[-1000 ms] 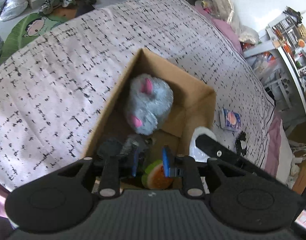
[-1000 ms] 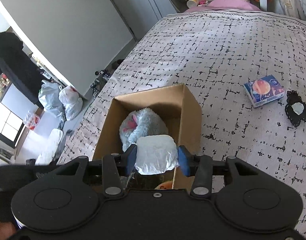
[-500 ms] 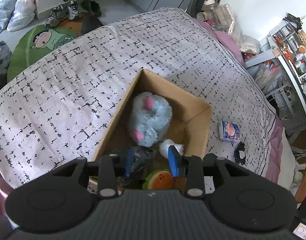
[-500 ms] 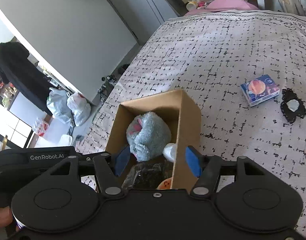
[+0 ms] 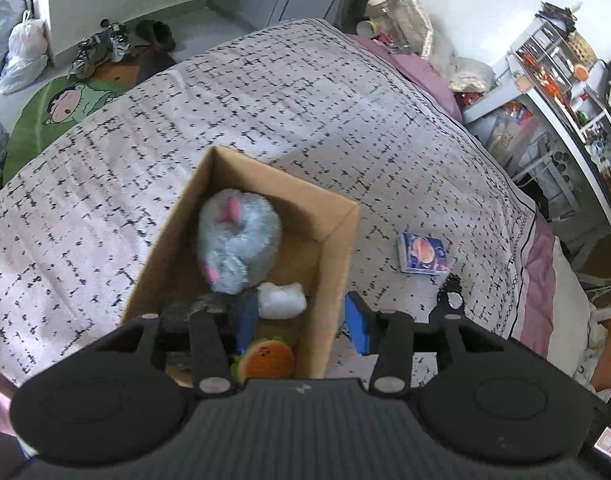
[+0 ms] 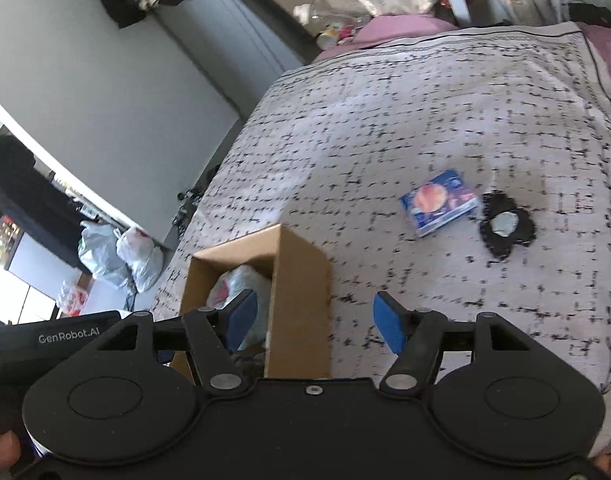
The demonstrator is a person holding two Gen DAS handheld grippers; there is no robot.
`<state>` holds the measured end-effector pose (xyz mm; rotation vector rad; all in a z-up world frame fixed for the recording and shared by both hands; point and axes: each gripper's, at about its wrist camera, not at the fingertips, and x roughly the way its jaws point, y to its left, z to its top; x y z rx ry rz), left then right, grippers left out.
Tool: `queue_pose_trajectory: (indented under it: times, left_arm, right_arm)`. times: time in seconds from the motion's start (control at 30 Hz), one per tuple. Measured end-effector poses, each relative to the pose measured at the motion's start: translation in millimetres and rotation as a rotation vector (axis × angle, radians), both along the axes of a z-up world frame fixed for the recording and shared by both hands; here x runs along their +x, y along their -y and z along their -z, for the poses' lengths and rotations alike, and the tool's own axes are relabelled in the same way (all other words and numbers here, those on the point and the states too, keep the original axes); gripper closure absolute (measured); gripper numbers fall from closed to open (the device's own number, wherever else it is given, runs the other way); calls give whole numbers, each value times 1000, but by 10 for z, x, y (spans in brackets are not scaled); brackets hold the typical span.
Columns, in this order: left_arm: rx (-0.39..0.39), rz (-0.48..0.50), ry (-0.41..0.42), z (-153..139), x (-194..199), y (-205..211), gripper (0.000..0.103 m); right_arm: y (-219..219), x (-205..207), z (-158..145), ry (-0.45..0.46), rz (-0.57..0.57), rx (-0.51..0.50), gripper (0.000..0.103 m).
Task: Organize soft objects
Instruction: 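Move the left tool to the blue planet card box while the right tool approaches the black lace item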
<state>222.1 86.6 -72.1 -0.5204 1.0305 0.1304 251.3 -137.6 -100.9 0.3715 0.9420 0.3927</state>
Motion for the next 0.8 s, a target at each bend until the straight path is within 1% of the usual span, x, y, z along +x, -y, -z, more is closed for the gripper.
queue_pose_trajectory:
  times: [0.07,0.13,0.2,0.4,0.6,0.8]
  left_arm:
    - [5,9,-2,-7,32,81,56]
    - [14,15,-2,-14,67,170,55]
    - [23,20,-1,-21,105,252,55]
    - [50,39,10,-39,233,500,49]
    - [65,47,27,-51,384,728,47]
    - [60,62,21,23,570,894,46]
  right_arm:
    - [91,14,-10,4,18,-5,33]
    - [184,24,-31,20,38,-16,25]
    - [277,23,-52,40,54,-32,21]
    - [608,108,-55,42,115,-21,20]
    - [930,221,-38,34,173,7,20]
    - [1189,335,118,-18,238,55,20]
